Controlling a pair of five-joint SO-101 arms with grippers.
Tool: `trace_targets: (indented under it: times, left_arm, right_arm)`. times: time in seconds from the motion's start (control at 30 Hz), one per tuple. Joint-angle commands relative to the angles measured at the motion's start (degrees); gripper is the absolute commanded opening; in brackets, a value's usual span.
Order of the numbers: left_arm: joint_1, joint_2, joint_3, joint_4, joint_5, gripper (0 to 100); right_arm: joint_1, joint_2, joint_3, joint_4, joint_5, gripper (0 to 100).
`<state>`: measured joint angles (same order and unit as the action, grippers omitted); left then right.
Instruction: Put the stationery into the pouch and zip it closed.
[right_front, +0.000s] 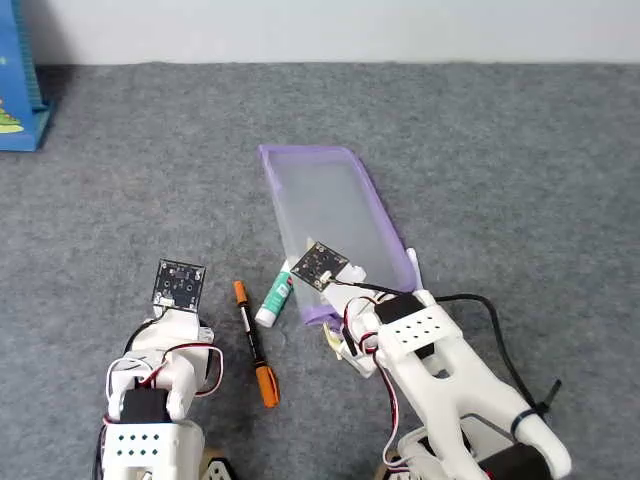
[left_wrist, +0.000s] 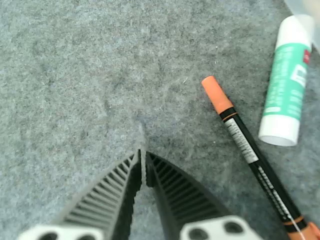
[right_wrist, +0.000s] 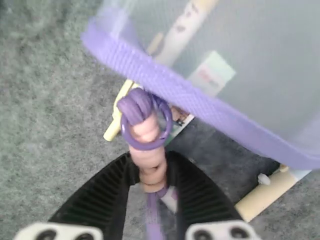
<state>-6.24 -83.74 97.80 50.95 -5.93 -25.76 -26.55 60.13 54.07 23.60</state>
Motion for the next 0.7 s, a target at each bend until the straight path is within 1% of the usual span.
trace_targets:
  times: [0.0,0.07,0.2,0.5,0.6,0.67]
  left_arm:
    - [0.0,-0.5,-2.7,-1.1,-0.4,1]
    - [0.0,-0.5,-2.7,-1.1,-0.4,1]
    - [0.0,-0.5,-2.7,-1.1,-0.4,1]
    - [0.0,-0.5,-2.7,-1.1,-0.4,1]
    - [0.0,-0.5,-2.7,-1.1,-0.4,1]
    - [0.0,-0.5,-2.7,-1.1,-0.4,1]
  right_arm:
    - [2.9,-6.7,-0.6,-0.5,0.4,0.6]
    - [4.2,-10.7,-0.6,0.7,0.4,0.9]
    - [3.6,-19.7,-0.9,5.9,0.4,0.9]
    - [-2.2,-41.0,-0.5,17.4,-0.1,0.9]
    - [-2.5,-45.8,-0.5,20.3,-0.2,0.9]
    - [-2.4,-48.0,-0.5,21.5,-2.4,0.9]
